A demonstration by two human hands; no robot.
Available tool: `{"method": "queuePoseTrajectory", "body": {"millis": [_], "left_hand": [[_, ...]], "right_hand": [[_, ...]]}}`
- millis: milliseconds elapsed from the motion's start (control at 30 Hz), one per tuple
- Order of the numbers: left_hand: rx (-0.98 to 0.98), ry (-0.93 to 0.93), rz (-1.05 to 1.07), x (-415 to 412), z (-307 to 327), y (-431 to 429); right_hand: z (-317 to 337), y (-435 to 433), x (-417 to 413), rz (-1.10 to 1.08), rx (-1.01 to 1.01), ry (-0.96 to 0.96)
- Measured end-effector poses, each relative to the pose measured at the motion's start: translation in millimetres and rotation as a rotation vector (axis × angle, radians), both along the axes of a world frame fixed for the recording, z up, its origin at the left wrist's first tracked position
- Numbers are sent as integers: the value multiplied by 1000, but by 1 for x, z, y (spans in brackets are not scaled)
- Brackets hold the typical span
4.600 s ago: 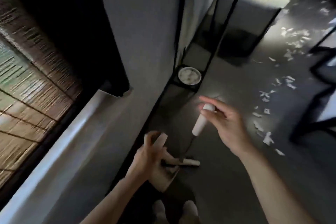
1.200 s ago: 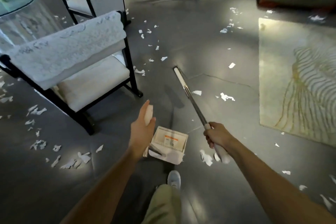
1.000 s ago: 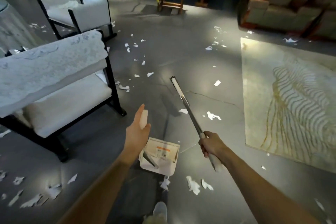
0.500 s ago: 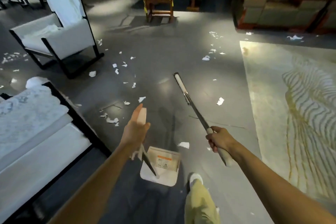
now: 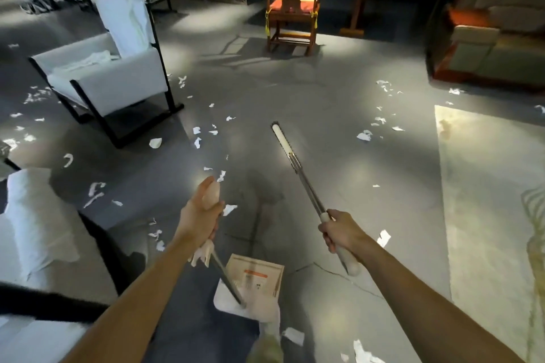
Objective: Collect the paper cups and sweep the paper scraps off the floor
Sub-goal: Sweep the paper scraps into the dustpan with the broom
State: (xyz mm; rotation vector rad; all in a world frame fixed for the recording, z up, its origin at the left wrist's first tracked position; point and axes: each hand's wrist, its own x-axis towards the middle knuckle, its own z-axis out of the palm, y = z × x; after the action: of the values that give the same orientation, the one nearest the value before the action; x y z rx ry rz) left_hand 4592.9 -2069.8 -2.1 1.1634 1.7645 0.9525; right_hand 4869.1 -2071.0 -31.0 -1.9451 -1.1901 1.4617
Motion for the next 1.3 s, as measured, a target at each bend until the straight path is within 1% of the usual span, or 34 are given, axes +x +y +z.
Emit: {"method": "queuePoseTrajectory", "body": {"millis": [200,500,633,767,933,1000,1067,1167,1300], "left_hand": [[-8,-54,49,6,-21,171],[34,-73,49,9,9,412],[35,22,53,13,1,529],[41,55,98,17,-13,655],[70,58,198,12,-5,798],[75,85,242,4,2,847],[77,64,295,-7,5,892],[65,17,359,-28,4,970],[77,-4,393,-59,-8,1088]], "right_hand": [[-10,174,-6,60,48,-47],[-2,421,-14,95,84,-116],[-11,545,-12,155,102,-166],[-21,679,0,233,108,-201],[-9,845,3,370,93,-287],[-2,907,-6,436,78,-359],[2,963,-21,482,85,-375],[5,1045,-52,493,82,-315],[-14,1169,-96,523,98,-275]]}}
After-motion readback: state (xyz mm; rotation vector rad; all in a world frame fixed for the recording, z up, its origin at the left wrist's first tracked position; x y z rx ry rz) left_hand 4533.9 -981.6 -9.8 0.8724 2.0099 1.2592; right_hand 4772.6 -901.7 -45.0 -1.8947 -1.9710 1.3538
